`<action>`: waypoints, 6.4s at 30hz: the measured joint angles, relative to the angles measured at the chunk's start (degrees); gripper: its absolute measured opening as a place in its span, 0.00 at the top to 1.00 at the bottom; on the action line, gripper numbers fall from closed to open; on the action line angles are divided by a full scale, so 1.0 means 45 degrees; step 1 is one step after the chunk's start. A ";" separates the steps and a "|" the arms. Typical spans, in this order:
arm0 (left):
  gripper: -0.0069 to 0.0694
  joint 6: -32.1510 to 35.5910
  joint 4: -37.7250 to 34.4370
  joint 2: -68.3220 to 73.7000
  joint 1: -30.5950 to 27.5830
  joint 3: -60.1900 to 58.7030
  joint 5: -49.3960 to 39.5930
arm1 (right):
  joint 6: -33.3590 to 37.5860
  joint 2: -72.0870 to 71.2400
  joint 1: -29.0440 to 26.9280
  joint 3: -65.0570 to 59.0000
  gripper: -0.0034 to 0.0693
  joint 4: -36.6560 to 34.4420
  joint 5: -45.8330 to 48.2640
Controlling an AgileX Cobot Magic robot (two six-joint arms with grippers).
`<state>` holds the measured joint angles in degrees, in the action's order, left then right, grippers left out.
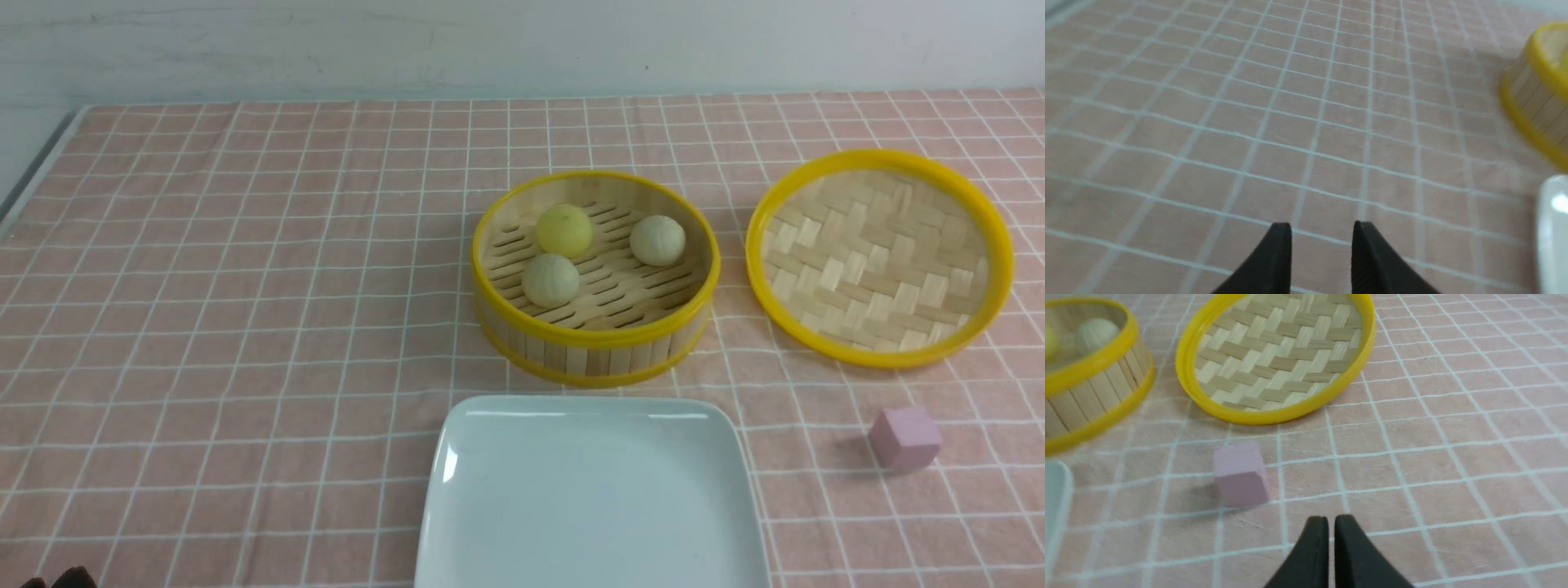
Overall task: Put the steamed buns into the plate on the pink tablecloth.
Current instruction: 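Reach toward a bun in the bamboo steamer with the right gripper, then move the steamed bun from the bamboo steamer onto the white plate with the right gripper, then reach into the bamboo steamer and grasp a bun with the left gripper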
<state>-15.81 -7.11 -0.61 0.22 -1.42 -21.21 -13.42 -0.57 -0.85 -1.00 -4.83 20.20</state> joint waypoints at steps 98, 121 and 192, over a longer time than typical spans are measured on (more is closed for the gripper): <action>0.85 0.0282 -0.3851 0.7868 0.0000 0.7488 -0.6954 | 0.4293 2.8716 0.5133 2.2079 0.92 0.0194 -0.0074; 0.85 0.0291 -0.4735 0.7868 0.0000 0.7488 -0.6177 | 0.5258 2.2675 0.5078 2.1270 0.92 -0.2269 0.7361; 0.84 0.5051 -0.6603 2.0068 0.4055 1.6004 -0.6584 | 0.5453 0.8664 0.5208 0.8112 0.97 -0.1432 0.8684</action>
<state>6.92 -36.82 89.69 18.47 70.60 -50.84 11.12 38.42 22.59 35.50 -11.27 59.28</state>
